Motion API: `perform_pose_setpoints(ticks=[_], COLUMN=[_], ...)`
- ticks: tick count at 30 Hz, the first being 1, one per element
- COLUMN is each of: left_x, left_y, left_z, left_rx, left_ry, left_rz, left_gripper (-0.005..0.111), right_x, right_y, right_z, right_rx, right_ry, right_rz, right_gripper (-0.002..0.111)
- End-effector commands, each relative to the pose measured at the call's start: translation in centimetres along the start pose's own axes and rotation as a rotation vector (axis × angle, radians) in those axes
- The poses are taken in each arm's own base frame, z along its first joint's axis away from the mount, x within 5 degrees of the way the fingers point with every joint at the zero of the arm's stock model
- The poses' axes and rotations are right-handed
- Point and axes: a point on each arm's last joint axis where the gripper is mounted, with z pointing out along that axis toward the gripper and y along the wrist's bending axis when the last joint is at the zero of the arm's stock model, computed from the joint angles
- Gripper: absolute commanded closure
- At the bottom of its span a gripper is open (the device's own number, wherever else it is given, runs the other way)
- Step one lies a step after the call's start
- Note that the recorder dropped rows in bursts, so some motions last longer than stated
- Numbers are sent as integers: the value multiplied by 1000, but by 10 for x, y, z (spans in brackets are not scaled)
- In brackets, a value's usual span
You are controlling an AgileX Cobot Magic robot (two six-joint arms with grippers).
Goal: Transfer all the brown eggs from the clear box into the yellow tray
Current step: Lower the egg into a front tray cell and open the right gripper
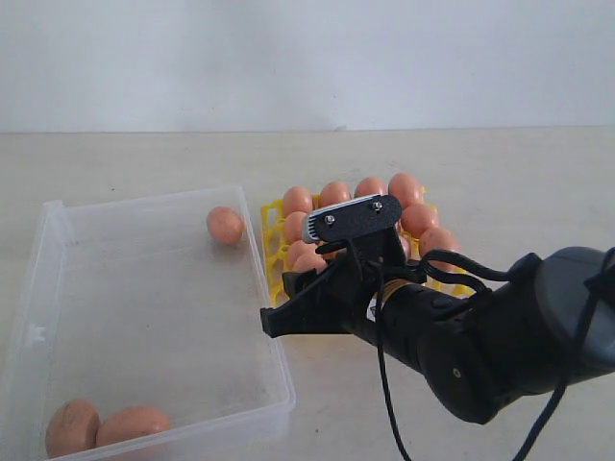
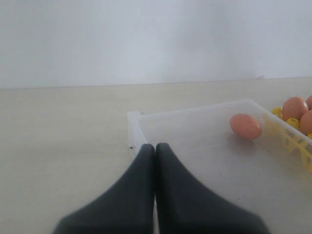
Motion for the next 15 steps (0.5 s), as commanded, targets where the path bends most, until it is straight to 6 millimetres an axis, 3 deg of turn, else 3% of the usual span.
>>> perform_pose_setpoints(ticks=[1,12,15], left_x=[-1,-1,-1], left_y=[0,0,0], left_z=[0,0,0], left_rx=[5,5,5], left_ry=[-7,-7,-7], left_rz=[-4,-4,-4], left_gripper=[111,111,111], right_x=[-1,1,3], right_y=[1,1,1], right_z=[1,1,1], right_rx=[0,0,0], right_ry=[-5,15,36], right_rz=[-9,-51,-57], right_gripper=[69,68,54])
